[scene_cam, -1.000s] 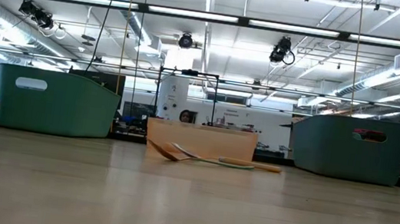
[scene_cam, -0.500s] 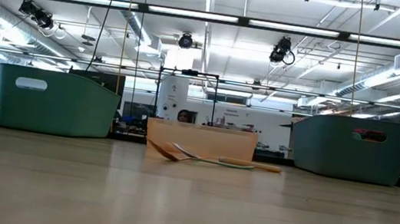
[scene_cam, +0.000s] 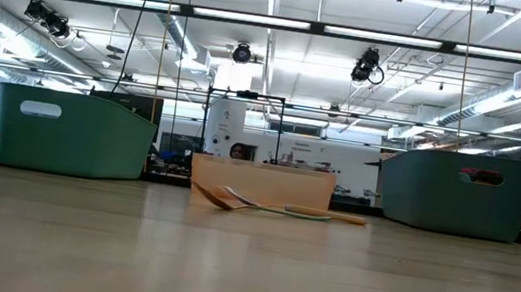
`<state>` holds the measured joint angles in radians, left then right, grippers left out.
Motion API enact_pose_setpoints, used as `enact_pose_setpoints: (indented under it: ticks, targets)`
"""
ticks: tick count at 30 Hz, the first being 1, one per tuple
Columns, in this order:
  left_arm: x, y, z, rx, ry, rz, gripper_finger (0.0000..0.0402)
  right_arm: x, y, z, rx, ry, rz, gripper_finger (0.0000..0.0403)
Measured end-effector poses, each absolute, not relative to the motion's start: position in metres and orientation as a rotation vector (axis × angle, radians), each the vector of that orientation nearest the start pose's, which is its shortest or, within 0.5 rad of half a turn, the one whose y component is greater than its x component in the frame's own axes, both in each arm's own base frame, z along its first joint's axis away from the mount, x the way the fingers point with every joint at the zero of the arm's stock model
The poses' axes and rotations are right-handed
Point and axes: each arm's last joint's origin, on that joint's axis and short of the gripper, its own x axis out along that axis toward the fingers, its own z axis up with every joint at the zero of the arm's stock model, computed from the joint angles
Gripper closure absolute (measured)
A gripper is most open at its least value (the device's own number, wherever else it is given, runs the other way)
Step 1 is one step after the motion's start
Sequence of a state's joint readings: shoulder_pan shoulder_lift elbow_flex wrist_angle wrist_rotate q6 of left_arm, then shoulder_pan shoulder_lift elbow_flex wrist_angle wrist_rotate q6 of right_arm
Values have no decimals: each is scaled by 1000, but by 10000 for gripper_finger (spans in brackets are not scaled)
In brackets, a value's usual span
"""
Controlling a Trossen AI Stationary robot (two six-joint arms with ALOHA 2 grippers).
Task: Pick & Place Kitchen Items
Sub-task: Put the blue spoon into the green bin
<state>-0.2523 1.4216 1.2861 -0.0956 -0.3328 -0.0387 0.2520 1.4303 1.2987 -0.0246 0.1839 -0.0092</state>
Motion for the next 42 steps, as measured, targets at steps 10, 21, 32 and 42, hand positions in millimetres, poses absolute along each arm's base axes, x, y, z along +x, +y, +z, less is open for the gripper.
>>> enact_pose_setpoints:
  ticks: [10, 21, 32, 42]
  targets:
    - [319, -74, 365, 26, 243, 12, 334, 319, 76, 378, -47, 151, 62, 388]
    - [320, -70, 363, 25, 256, 16, 379, 320, 76, 376, -52, 171, 57, 388]
    - [320, -69, 358, 42, 298, 58, 379, 320, 75, 372, -59, 197, 34, 354]
    - [316, -68, 354, 54, 357, 90, 379, 320, 74, 372, -63, 206, -18, 347]
